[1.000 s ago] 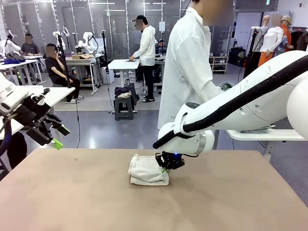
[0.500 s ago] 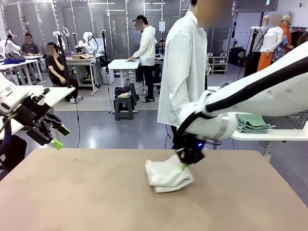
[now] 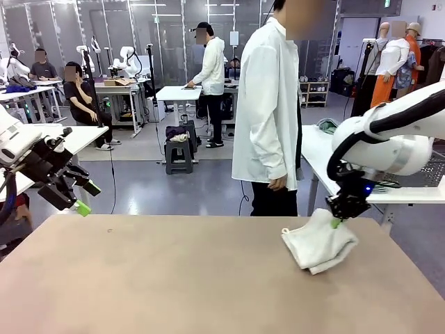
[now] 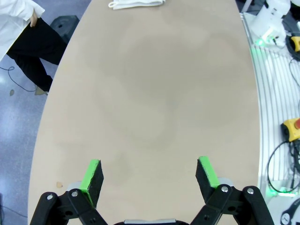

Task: Fold the towels and place them in the basket.
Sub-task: Place the folded Towel with hook on the right side of the table.

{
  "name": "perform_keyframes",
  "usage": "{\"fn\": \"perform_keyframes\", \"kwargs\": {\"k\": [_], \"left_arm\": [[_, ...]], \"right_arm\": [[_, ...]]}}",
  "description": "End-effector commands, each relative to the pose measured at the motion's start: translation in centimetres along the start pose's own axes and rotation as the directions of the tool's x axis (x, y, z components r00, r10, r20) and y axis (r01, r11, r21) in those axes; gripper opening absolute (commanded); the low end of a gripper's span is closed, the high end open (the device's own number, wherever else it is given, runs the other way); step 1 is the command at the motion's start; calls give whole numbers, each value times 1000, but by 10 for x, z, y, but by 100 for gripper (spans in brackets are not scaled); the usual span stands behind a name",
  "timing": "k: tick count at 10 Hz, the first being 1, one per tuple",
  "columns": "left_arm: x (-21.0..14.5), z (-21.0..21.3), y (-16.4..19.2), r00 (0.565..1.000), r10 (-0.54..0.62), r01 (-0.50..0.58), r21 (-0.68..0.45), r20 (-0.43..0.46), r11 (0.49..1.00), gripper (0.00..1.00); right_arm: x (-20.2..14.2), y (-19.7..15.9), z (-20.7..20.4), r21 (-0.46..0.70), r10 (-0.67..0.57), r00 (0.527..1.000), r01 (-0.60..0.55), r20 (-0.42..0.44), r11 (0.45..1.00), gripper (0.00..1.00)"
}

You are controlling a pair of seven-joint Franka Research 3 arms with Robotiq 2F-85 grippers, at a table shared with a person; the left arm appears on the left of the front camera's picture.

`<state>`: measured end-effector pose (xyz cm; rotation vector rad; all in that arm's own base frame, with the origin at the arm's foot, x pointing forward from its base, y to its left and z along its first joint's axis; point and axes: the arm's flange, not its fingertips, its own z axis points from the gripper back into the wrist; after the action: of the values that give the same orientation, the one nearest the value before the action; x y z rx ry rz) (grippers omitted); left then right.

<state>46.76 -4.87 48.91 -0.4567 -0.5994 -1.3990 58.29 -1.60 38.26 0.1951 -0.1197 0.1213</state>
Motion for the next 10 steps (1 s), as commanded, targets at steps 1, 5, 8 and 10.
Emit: {"fn": "perform_keyframes", "kwargs": {"k": [1,5,8,10], "left_arm": [[0,0,0,1000,0,0,0,1,1000,100],[0,0,0,1000,0,0,0,1,1000,100],[0,0,0,1000,0,0,0,1,1000,100],[0,0,0,1000,0,0,0,1,1000,100]], "right_arm": [[24,-27,-16,3,-7,998,7,59,1000,5],[29,-78,-17,22,-94,992,93,80,995,5],[15,-92,-19,25,-145,986,144,80,989,5],[13,-92,-19,26,-128,989,127,75,992,25]]}}
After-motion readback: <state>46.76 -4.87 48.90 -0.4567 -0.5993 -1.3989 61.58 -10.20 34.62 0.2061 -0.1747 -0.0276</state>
